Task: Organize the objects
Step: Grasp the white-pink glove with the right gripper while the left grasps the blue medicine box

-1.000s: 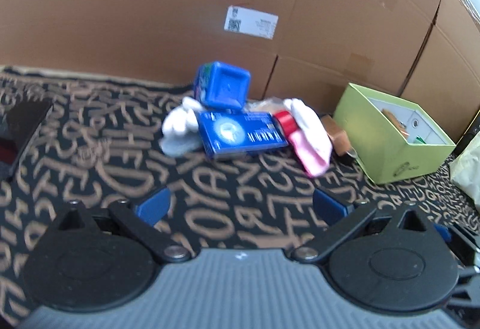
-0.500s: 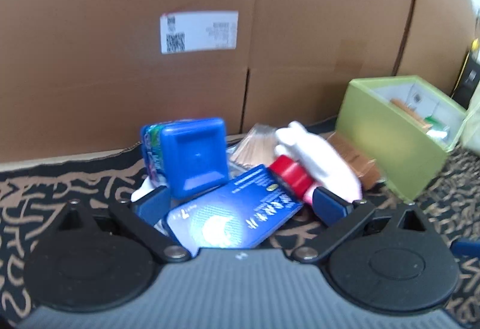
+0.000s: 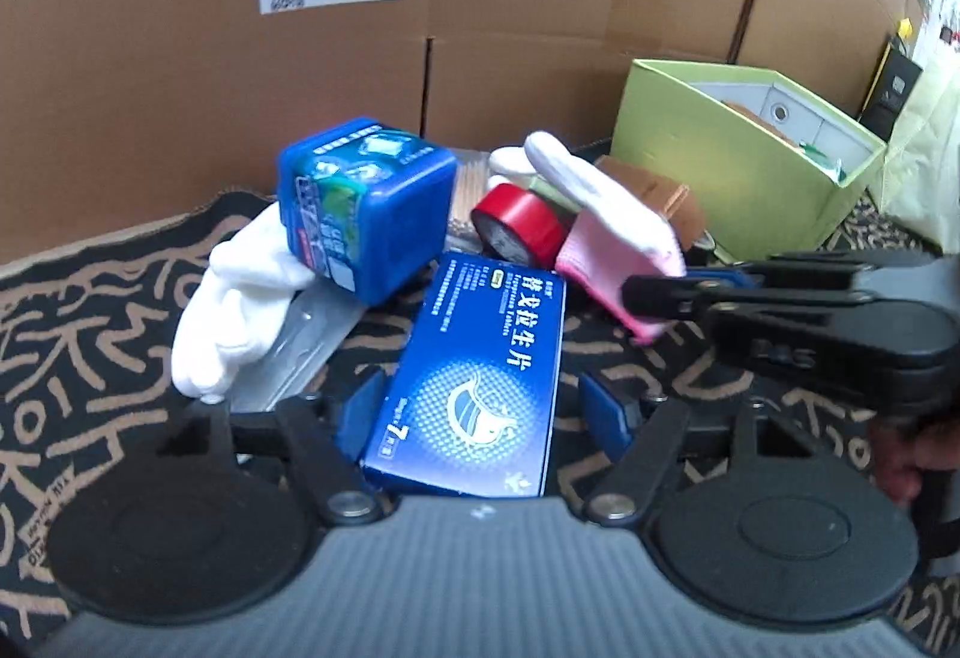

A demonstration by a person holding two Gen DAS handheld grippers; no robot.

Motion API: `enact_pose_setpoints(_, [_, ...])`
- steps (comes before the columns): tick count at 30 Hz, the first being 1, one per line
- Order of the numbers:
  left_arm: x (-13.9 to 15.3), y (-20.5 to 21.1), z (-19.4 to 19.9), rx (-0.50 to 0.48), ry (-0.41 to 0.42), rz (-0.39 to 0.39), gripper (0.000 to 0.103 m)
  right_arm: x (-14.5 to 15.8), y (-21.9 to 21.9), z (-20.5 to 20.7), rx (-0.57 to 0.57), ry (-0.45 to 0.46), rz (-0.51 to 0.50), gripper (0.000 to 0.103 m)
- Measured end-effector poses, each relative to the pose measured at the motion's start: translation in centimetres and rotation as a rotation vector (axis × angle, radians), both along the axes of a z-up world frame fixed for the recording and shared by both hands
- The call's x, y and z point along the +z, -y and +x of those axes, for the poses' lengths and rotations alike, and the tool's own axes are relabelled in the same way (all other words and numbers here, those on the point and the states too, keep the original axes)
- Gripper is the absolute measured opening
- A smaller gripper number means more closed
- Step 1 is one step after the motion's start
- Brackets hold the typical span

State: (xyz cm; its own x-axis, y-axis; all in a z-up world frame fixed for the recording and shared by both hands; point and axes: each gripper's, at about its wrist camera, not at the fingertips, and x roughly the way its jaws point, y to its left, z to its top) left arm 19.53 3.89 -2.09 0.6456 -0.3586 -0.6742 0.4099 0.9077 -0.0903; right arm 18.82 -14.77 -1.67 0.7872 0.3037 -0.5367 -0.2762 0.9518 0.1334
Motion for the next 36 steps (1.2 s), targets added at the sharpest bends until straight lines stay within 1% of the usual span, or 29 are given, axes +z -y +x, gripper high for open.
enact_pose_setpoints(1, [0.0,0.4,-0.2,-0.01,0.002,0.014,0.06,0.2,0.2,-0.9,0.008,0.017,-0.009,0.01])
enact_pose_setpoints(3, [-0.1,1.1,-1.3,-0.028,0.019,0.047,0.058,0.8,0.9,-3.4,0.029,0.048,-0.024,0.009])
enact_pose_setpoints(4, [-0.1,1.5,-1.7,-0.039,0.012,0.053,0.058,1.0,1.3,-4.6,0.041,0.05,-0.018,0.009])
enact_pose_setpoints(7, [0.1,2.2,-4.2,-0.051,-0.011,0.067,0.058,1.4,3.3,-8.4,0.076,0.008,0.034,0.009])
enact_pose_setpoints(9, [0.2,2.4,-6.3,-0.061,-0.033,0.056,0.058,1.4,4.7,-10.8,0.085,-0.019,0.059,0.009])
enact_pose_setpoints(11, [0.5,2.7,-8.3,-0.06,-0.049,0.05,0.058,1.2,5.9,-13.2,0.081,-0.041,0.058,0.009])
enact_pose_setpoints(14, [0.6,3.0,-11.0,-0.059,-0.064,0.031,0.058,0.8,7.4,-16.0,0.061,-0.086,0.019,0.011])
enact_pose_setpoints(15, [0.6,3.1,-11.7,-0.049,-0.061,0.032,0.061,0.7,7.8,-16.6,0.055,-0.094,0.004,0.016])
enact_pose_setpoints(16, [0.6,3.2,-12.1,-0.035,-0.054,0.039,0.069,0.8,8.2,-17.2,0.049,-0.09,0.0,0.022])
enact_pose_setpoints(17, [0.6,3.4,-12.2,-0.018,-0.047,0.047,0.073,1.1,8.5,-17.7,0.039,-0.081,0.005,0.042])
enact_pose_setpoints(18, [0.6,3.7,-12.3,-0.001,-0.04,0.052,0.075,1.3,8.6,-17.9,0.028,-0.064,0.012,0.068])
enact_pose_setpoints(19, [0.6,4.0,-12.1,0.015,-0.042,0.056,0.075,1.6,8.6,-18.2,0.016,-0.031,0.014,0.075])
enact_pose_setpoints(20, [0.5,4.1,-11.9,0.025,-0.045,0.055,0.075,2.0,8.5,-18.3,0.005,0.008,0.004,0.077])
enact_pose_setpoints(21, [0.5,4.3,-11.9,0.027,-0.045,0.054,0.072,2.3,8.2,-18.4,-0.004,0.041,-0.022,0.077])
enact_pose_setpoints(22, [0.4,4.4,-11.9,0.03,-0.045,0.059,0.065,2.5,7.8,-18.5,-0.005,0.064,-0.049,0.077])
enact_pose_setpoints(24, [0.4,4.7,-11.9,0.036,-0.038,0.075,0.064,2.7,6.9,-17.9,0.01,0.11,-0.078,0.076])
enact_pose_setpoints(25, [0.3,4.8,-11.9,0.037,-0.036,0.079,0.064,2.6,6.6,-17.5,0.018,0.118,-0.079,0.075])
enact_pose_setpoints(26, [0.3,4.8,-11.9,0.038,-0.034,0.082,0.065,2.4,6.4,-17.0,0.016,0.112,-0.073,0.07])
enact_pose_setpoints(28, [0.2,4.9,-11.8,0.041,-0.034,0.081,0.074,1.9,6.6,-15.6,0.01,0.086,-0.04,0.065])
enact_pose_setpoints(32, [0.1,5.2,-11.4,0.054,-0.027,0.083,0.076,0.6,7.4,-13.6,-0.019,-0.005,0.075,0.055])
enact_pose_setpoints(33, [0.0,5.3,-11.3,0.054,-0.025,0.084,0.075,0.4,7.4,-13.8,-0.025,-0.019,0.091,0.05])
enact_pose_setpoints(34, [0.0,5.4,-11.2,0.049,-0.02,0.091,0.072,0.1,7.5,-13.7,-0.028,-0.032,0.109,0.046])
enact_pose_setpoints(35, [0.0,5.5,-11.1,0.046,-0.011,0.102,0.068,-0.1,7.5,-13.7,-0.023,-0.043,0.121,0.038])
enact_pose_setpoints(36, [0.0,5.6,-11.2,0.043,-0.002,0.108,0.058,-0.4,7.6,-13.7,-0.017,-0.054,0.134,0.029])
